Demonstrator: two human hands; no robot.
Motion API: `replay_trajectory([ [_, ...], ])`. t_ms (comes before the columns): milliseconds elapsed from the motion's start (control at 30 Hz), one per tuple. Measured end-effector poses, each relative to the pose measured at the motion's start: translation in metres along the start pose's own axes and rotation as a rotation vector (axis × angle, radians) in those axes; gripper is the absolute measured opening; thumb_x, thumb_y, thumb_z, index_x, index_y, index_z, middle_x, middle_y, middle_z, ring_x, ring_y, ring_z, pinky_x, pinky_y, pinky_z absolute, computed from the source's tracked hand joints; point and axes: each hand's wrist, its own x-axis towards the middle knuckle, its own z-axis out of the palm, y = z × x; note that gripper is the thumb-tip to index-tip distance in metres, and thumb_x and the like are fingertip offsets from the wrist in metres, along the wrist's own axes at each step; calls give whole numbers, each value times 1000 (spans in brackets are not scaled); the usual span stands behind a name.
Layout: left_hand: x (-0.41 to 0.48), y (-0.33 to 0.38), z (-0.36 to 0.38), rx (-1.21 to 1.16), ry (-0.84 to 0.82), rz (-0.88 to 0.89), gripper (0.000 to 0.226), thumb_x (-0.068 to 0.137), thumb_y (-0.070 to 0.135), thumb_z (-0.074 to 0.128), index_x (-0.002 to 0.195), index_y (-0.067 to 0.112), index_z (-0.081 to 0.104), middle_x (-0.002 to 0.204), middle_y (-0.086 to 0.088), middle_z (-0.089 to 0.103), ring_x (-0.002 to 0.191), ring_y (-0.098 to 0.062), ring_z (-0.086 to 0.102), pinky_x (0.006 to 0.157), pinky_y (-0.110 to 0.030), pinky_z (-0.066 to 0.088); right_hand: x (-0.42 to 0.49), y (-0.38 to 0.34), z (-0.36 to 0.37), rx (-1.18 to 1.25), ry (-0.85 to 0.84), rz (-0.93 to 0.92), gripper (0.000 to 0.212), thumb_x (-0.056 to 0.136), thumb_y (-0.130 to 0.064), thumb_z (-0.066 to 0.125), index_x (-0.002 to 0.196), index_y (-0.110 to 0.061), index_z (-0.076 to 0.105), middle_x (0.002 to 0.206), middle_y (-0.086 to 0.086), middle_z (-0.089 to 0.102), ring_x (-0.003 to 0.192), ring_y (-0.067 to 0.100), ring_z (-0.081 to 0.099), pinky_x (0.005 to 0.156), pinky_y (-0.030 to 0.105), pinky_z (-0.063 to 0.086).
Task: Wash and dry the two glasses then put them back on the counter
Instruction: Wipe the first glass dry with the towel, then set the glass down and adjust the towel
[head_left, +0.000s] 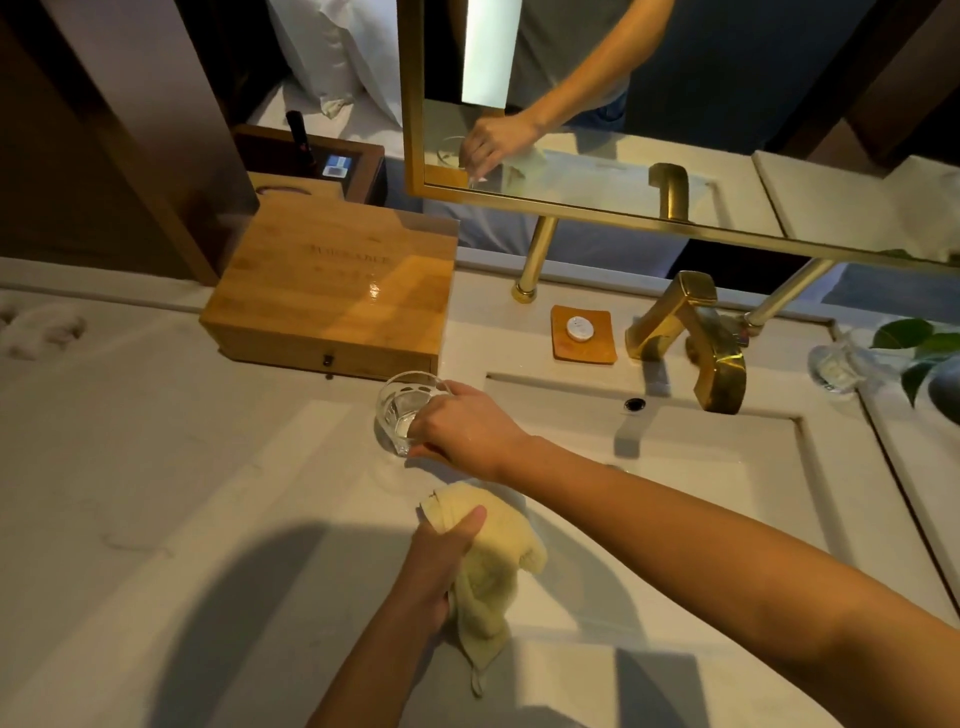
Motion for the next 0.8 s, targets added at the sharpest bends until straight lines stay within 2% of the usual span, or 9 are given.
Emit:
replay_trajectory([
  [133,4,-3,0,0,-13,-7,113,32,74,79,132,37,43,126,-9,58,109,-36,59,88,-61,50,4,0,1,-24,-11,5,21,89,-32,60,83,-17,74,83,4,72,82,27,65,94,38,43],
  [267,-15,8,7,14,-20,40,100,42,65,78,131,34,44,123,-10,59,109,-35,59,91,-58,50,-2,-1,-11,11,32,-9,26,91,-32,59,107,-16,73,108,5,72,100,25,64,101,40,40],
  [367,-21,6,8,-8,-72,71,92,47,61,82,128,33,48,125,-9,60,110,-34,60,93,-56,50,-21,-3,-23,230,195,40,26,88,-25,65,110,-13,72,115,5,71,104,23,64,89,34,46],
  [433,-26,7,8,-26,-112,95,95,46,58,86,129,30,50,126,-9,61,112,-34,60,95,-54,50,-42,1,-28,374,285,134,25,89,-22,63,112,-14,71,120,4,69,110,20,62,90,33,47],
  [500,-34,10,13,-2,-176,138,78,61,43,84,128,20,53,122,-11,65,110,-31,62,90,-43,54,-64,8,-32,540,315,247,24,91,-20,63,112,-15,71,119,2,69,111,14,62,95,31,46],
  [567,-42,12,20,69,-236,173,43,83,22,72,122,15,57,112,-9,69,101,-24,66,74,-29,56,-89,19,-32,773,221,348,24,92,-20,63,113,-14,71,117,1,70,108,8,63,98,26,46],
  [633,-51,14,29,133,-292,188,24,90,11,61,114,16,60,100,-3,74,92,-18,70,68,-25,56,-117,28,-29,1040,20,420,28,93,-27,61,117,-14,69,118,2,70,109,10,64,100,28,47],
  [700,-59,17,39,183,-333,211,22,91,7,57,109,19,62,96,1,77,93,-16,71,75,-29,56,-144,33,-24,1163,-179,464,32,93,-39,57,112,-18,70,114,1,70,107,12,64,99,28,48],
  [800,-66,21,54,170,-377,181,25,91,6,56,114,11,61,105,-12,74,97,-26,70,78,-37,58,-180,35,-18,1320,-278,569,31,97,-40,48,80,-23,69,79,-13,66,80,3,59,85,22,46],
])
